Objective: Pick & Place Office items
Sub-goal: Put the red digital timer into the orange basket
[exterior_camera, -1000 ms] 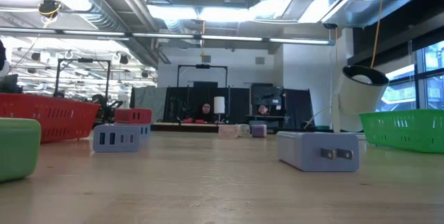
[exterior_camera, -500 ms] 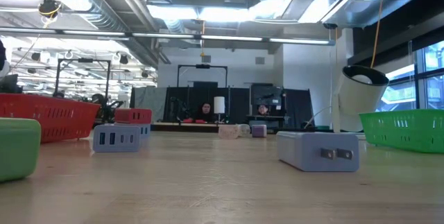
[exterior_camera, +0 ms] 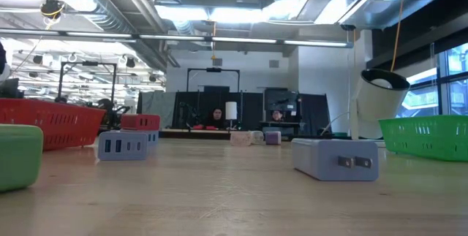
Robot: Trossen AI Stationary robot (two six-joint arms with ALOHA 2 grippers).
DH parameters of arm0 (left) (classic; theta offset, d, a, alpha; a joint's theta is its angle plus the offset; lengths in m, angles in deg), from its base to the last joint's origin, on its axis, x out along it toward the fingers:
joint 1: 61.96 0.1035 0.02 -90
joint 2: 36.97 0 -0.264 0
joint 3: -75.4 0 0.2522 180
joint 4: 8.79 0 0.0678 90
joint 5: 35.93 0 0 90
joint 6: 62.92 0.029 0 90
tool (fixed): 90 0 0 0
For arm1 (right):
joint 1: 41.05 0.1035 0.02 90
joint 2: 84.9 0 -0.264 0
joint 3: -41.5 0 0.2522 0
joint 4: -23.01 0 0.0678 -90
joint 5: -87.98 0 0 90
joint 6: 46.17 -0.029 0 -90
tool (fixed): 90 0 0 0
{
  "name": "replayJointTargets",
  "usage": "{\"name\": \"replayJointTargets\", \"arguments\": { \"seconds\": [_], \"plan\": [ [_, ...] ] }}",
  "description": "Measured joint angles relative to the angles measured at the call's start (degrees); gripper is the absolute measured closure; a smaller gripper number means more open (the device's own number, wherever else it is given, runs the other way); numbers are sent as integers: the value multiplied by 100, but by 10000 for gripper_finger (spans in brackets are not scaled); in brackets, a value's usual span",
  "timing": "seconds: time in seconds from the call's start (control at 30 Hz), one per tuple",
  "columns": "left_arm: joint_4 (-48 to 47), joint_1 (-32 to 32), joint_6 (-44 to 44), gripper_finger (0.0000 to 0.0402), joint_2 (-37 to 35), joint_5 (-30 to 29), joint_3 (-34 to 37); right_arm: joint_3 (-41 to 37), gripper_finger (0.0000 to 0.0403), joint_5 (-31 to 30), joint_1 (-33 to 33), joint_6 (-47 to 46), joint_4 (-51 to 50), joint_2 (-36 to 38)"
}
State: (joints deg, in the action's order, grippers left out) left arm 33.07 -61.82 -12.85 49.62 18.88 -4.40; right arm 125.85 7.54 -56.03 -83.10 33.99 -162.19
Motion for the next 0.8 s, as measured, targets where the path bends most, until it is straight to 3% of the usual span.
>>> {"name": "replayJointTargets", "arguments": {
  "seconds": [0.27, 0.43, 0.53, 0.67, 0.8],
  "plan": [
    [10, -172, -42, 341, -313, -461, 0, 2, 57, 1291, -470, 471, -2412, 569],
    [-509, -405, -648, 341, -483, -852, 0, 2, 56, 1374, -426, 1303, -4541, 757],
    [-1461, -589, -1255, 341, -596, -1343, -2, 2, 56, 855, -324, 1685, -5832, 760],
    [-3270, -818, -2758, 339, -733, -1775, -2, 0, 56, -427, -168, 1808, -7122, 654],
    [-5008, -965, -4892, 338, -900, -1431, -2, -2, 56, -1245, -70, 1599, -7748, 484]
  ]
}}
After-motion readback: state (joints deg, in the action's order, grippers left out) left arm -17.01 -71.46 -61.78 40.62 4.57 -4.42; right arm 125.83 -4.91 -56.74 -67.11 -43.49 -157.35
